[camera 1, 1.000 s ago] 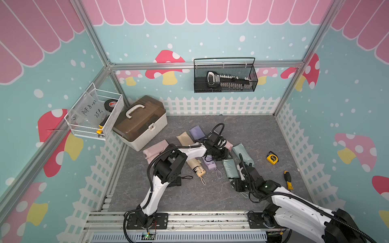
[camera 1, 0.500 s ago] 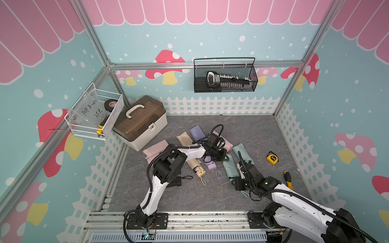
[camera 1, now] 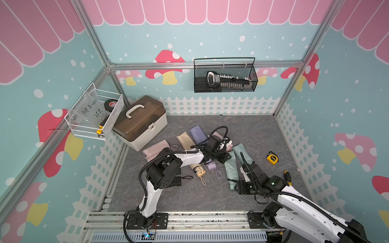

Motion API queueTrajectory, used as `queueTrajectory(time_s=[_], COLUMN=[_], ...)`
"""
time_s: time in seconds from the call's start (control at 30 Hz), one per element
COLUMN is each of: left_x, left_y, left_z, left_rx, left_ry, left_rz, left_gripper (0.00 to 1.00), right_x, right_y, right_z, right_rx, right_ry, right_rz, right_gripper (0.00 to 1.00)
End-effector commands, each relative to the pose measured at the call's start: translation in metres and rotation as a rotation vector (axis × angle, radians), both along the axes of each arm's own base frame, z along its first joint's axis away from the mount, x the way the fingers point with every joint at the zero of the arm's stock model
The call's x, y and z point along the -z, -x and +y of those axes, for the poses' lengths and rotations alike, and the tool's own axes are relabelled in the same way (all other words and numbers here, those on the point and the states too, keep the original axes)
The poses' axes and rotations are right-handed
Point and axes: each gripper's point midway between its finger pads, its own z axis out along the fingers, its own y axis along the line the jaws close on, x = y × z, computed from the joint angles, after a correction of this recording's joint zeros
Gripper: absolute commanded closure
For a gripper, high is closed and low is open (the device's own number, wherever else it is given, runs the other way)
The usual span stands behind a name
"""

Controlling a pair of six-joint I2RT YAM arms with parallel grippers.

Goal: Take umbrellas out of sleeves
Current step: Take out the umbrella from the umbrella sleeve.

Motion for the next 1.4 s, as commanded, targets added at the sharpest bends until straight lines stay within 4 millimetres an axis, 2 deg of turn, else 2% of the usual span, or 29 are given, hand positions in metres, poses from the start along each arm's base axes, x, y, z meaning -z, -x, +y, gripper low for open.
queueTrajectory(time_s=[0.0, 0.07, 0.17, 0.23, 0.4, 0.5, 0.87, 1.07, 1.37], left_x=[-0.043, -0.05, -0.051, -0.051, -0.046, -0.046, -0.037, -0.038, -0.034], left_y=[-0.015, -0.016, -0.021, -0.019, 0.001, 0.01, 0.023, 0.019, 0.005], left_z=[-0.005, -0.003, -0.002, -0.003, -0.001, 0.0, -0.003, -0.004, -0.003], left_rx=[0.063, 0.069, 0.079, 0.097, 0.217, 0.284, 0.363, 0.368, 0.367], left_ry=[0.073, 0.069, 0.05, 0.051, 0.028, 0.032, 0.018, -0.001, -0.074], left_rz=[-0.363, -0.477, -0.492, -0.519, -0.689, -0.783, -0.876, -0.945, -0.955], left_gripper=[1.0, 1.0, 1.0, 1.0, 1.0, 1.0, 1.0, 1.0, 1.0], right_x=[0.01, 0.011, 0.013, 0.016, 0.025, 0.027, 0.033, 0.036, 0.042], right_y=[0.01, 0.01, 0.01, 0.009, 0.003, -0.002, -0.01, -0.004, 0.011], right_z=[-0.012, -0.016, -0.018, -0.022, -0.022, -0.018, -0.015, -0.012, -0.014], right_rx=[0.038, 0.052, 0.051, 0.057, 0.058, 0.054, 0.042, 0.023, 0.039], right_ry=[0.041, 0.047, 0.053, 0.077, 0.117, 0.114, 0.17, 0.18, 0.179], right_rz=[0.043, 0.032, 0.021, 0.015, 0.03, 0.023, 0.065, 0.125, 0.208], right_gripper=[0.44, 0.5, 0.55, 0.61, 0.72, 0.72, 0.7, 0.7, 0.7])
